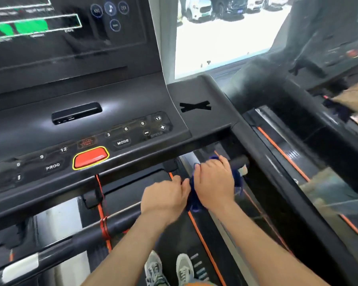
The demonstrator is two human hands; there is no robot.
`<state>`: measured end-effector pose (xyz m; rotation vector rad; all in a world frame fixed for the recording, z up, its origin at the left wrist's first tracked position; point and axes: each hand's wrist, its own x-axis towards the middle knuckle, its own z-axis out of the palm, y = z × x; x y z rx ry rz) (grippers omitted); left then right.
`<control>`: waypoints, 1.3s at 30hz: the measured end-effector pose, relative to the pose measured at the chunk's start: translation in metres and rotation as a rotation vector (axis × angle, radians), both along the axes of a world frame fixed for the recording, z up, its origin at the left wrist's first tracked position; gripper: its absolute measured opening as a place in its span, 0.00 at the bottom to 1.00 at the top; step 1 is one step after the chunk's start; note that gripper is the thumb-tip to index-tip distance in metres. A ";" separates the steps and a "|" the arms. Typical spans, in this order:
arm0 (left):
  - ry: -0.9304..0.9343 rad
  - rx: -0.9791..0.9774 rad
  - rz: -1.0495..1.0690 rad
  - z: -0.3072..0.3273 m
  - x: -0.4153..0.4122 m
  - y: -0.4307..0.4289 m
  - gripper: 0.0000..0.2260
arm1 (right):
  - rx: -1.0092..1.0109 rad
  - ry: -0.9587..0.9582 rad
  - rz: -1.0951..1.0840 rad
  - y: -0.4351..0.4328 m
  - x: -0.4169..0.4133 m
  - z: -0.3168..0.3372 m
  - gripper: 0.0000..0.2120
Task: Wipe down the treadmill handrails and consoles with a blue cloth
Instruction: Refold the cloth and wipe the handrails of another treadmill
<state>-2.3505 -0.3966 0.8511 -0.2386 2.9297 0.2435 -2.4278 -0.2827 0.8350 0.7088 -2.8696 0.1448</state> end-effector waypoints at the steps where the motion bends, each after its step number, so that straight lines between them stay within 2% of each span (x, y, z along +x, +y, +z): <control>1: -0.004 0.066 0.035 0.001 0.000 -0.002 0.13 | -0.120 -0.011 0.032 -0.007 0.014 0.001 0.21; 3: 0.003 0.257 0.135 0.003 0.001 -0.006 0.14 | -0.314 -0.104 0.074 -0.010 0.029 0.005 0.22; 5: 0.030 0.472 0.194 0.007 0.000 -0.007 0.08 | -0.536 -0.326 -0.074 -0.007 0.033 0.021 0.24; 7: 0.051 0.783 0.262 0.019 -0.005 -0.009 0.02 | -0.967 -0.683 -0.448 -0.001 0.018 0.040 0.23; 9: 0.058 1.047 0.289 0.035 -0.015 -0.006 0.09 | -1.455 -1.062 -0.656 0.009 0.004 0.065 0.22; 10: 0.075 1.103 0.253 0.044 -0.021 -0.003 0.14 | -1.577 -1.092 -0.649 0.015 -0.001 0.076 0.23; 12: 0.185 1.092 0.129 0.062 -0.035 0.006 0.21 | -1.603 -0.914 -0.510 0.018 -0.014 0.100 0.22; 15: 0.365 1.072 0.115 0.083 -0.053 0.012 0.24 | -1.411 -0.573 -0.160 0.010 -0.037 0.134 0.17; 17: 0.406 1.032 0.173 0.086 -0.062 0.011 0.22 | -1.075 -0.438 0.065 0.000 -0.058 0.136 0.13; 20: 0.406 0.494 0.122 0.070 -0.071 0.006 0.08 | -0.288 -0.343 0.155 -0.014 -0.095 0.085 0.22; 21: 0.366 0.364 0.141 0.061 -0.072 0.005 0.06 | -0.083 -0.335 0.175 -0.017 -0.101 0.065 0.24; 23: 0.326 0.216 0.153 0.042 -0.074 0.004 0.05 | 0.112 -0.280 0.228 -0.019 -0.107 0.036 0.29; 27: 0.506 0.181 0.156 0.030 -0.084 0.001 0.12 | 0.116 -0.232 0.314 -0.036 -0.134 0.031 0.30; 30: 0.551 0.143 0.153 0.032 -0.102 -0.004 0.11 | 0.096 -0.237 0.370 -0.068 -0.175 0.033 0.26; 33: 0.470 0.096 0.148 0.028 -0.122 -0.007 0.20 | 0.048 -0.210 0.388 -0.102 -0.215 0.032 0.26; 36: 0.360 0.007 0.081 0.019 -0.154 0.001 0.20 | 0.036 -0.153 0.406 -0.120 -0.250 0.034 0.21; 39: 0.174 0.023 0.037 0.019 -0.186 0.010 0.25 | 0.039 -0.139 0.332 -0.114 -0.277 0.038 0.21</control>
